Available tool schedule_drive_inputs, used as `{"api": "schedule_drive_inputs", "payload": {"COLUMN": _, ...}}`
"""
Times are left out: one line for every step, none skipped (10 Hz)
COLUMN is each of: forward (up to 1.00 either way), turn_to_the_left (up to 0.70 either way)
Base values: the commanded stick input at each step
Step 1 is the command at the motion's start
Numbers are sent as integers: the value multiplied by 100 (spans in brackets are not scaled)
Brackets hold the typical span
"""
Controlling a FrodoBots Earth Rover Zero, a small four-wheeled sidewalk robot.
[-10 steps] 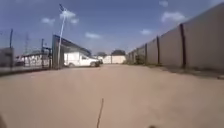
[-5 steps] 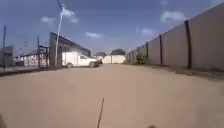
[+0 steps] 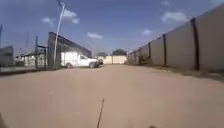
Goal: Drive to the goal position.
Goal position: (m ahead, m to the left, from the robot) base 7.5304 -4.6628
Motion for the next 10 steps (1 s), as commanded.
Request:
{"api": "schedule_drive_inputs", "payload": {"forward": 100, "turn_to_the_left": 0}}
{"api": "schedule_drive_inputs", "payload": {"forward": 100, "turn_to_the_left": 0}}
{"api": "schedule_drive_inputs", "payload": {"forward": 100, "turn_to_the_left": 0}}
{"api": "schedule_drive_inputs", "payload": {"forward": 100, "turn_to_the_left": 0}}
{"api": "schedule_drive_inputs", "payload": {"forward": 100, "turn_to_the_left": 0}}
{"api": "schedule_drive_inputs", "payload": {"forward": 100, "turn_to_the_left": 0}}
{"api": "schedule_drive_inputs", "payload": {"forward": 100, "turn_to_the_left": 0}}
{"api": "schedule_drive_inputs", "payload": {"forward": 100, "turn_to_the_left": 0}}
{"api": "schedule_drive_inputs", "payload": {"forward": 100, "turn_to_the_left": 0}}
{"api": "schedule_drive_inputs", "payload": {"forward": 100, "turn_to_the_left": 0}}
